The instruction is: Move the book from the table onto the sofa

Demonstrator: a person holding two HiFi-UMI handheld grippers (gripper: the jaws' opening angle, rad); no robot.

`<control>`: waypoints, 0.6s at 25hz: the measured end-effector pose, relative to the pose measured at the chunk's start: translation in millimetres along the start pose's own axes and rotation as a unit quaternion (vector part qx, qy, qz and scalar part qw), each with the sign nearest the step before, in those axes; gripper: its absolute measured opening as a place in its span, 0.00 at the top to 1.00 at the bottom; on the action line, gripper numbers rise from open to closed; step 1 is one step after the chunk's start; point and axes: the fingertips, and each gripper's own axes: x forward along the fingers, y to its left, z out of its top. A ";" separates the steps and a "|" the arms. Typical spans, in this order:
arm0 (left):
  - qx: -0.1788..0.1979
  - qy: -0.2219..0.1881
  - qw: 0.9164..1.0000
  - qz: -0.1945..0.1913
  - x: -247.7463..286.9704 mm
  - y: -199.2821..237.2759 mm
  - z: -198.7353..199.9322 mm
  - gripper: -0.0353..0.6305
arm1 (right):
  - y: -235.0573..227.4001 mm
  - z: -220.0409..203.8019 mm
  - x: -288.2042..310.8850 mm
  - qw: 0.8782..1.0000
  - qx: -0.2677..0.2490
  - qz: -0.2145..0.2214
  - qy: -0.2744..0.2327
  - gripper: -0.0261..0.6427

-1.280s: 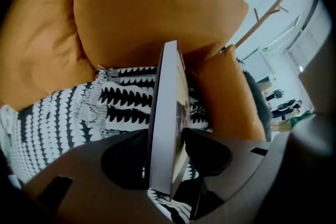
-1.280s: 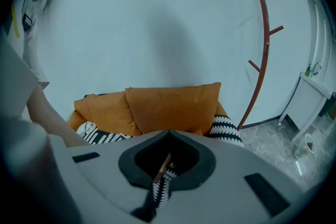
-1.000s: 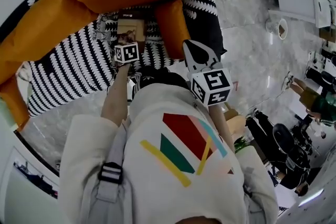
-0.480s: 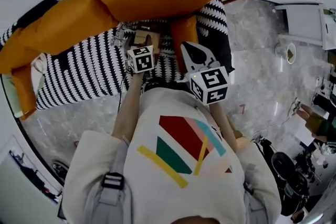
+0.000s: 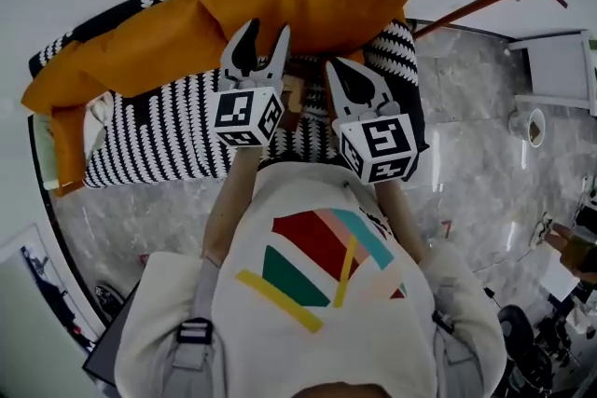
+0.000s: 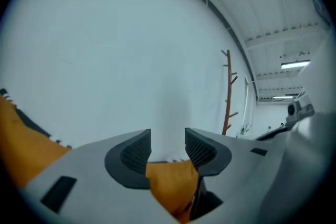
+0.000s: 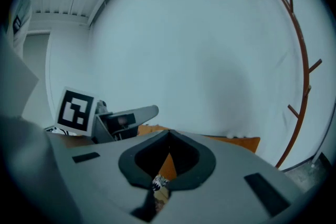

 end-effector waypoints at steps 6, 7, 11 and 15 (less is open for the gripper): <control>0.076 -0.120 0.990 -0.010 -30.7 -53.5 113.8 0.94 | -2.3 51.2 -22.3 0.993 0.013 -0.017 -0.118 0.94; 0.088 -0.133 0.987 -0.013 -36.2 -60.2 127.4 0.94 | -1.4 56.2 -26.9 0.991 0.015 -0.015 -0.133 0.94; 0.172 -0.161 0.972 -0.003 -52.3 -77.4 163.6 0.94 | 0.2 68.1 -38.5 0.985 0.009 -0.016 -0.171 0.94; 0.203 -0.162 0.965 0.022 -68.9 -74.5 172.3 0.94 | 0.0 72.8 -44.6 0.982 0.008 -0.021 -0.187 0.94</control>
